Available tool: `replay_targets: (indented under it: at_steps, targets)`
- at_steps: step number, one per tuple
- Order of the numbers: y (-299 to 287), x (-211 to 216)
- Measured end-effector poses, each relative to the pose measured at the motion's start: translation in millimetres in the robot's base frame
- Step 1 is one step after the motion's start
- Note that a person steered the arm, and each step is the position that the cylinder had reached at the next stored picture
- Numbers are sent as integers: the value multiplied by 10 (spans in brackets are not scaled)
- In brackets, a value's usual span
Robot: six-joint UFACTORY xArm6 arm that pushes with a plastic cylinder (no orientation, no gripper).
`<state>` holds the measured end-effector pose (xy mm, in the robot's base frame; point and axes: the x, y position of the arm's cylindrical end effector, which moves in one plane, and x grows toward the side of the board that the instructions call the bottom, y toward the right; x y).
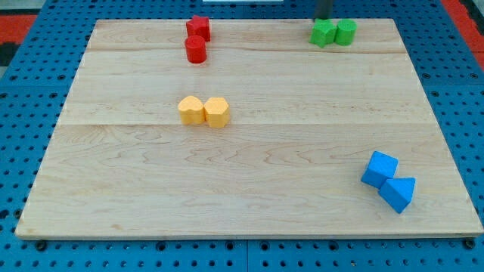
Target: Push the green star along with green circle slightly right
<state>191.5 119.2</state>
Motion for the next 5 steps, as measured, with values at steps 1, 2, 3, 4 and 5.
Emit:
replay_targets:
  at_steps: [1,2,3,4,5]
  targets:
    - [-233,210]
    - [-45,377]
    - [148,31]
    - [161,7]
    - [528,70]
